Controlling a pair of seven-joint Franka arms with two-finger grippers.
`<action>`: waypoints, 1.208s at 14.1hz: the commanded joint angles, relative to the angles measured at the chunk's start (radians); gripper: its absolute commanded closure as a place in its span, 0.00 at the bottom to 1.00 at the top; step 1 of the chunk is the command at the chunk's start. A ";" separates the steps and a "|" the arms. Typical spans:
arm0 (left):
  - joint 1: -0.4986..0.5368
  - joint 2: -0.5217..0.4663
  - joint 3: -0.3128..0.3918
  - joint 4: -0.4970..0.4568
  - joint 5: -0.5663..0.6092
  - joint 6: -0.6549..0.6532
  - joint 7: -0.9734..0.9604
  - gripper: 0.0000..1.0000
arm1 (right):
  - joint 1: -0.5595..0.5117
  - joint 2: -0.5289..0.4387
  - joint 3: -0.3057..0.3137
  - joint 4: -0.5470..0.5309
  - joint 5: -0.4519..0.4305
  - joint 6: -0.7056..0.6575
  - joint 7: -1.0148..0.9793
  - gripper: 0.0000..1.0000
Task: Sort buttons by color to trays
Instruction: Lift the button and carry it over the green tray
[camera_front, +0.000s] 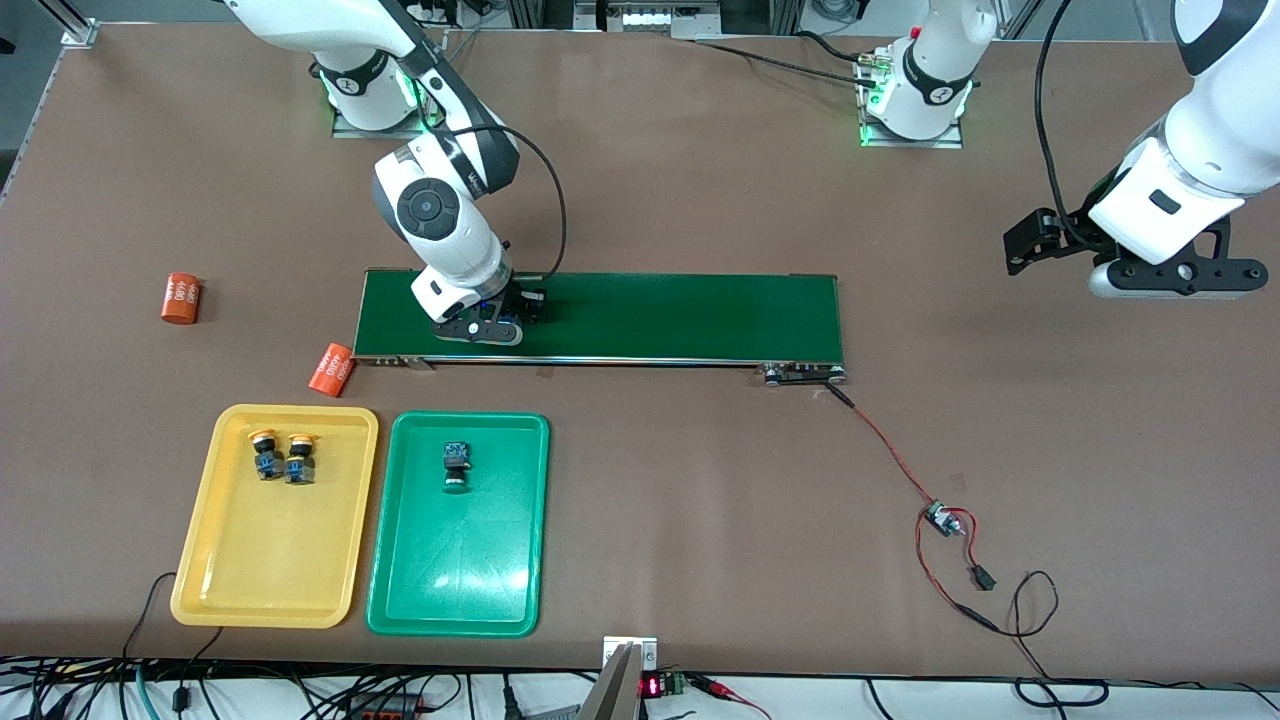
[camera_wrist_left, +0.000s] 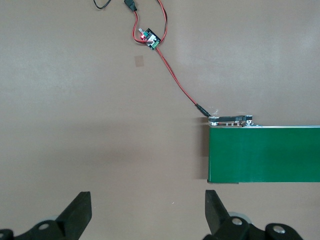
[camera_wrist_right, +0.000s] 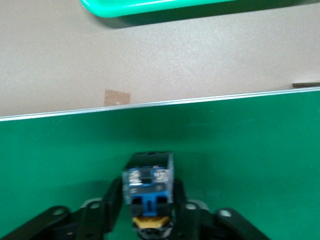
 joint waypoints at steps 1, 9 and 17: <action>0.000 0.012 -0.002 0.028 0.003 -0.011 -0.001 0.00 | -0.009 -0.003 -0.003 -0.004 -0.004 0.012 -0.012 0.99; 0.007 0.012 0.005 0.027 0.003 -0.013 0.011 0.00 | -0.046 -0.040 -0.026 0.171 -0.003 -0.185 -0.093 1.00; 0.009 0.017 0.008 0.028 0.001 -0.005 -0.001 0.00 | -0.039 0.145 -0.117 0.447 -0.029 -0.155 -0.221 1.00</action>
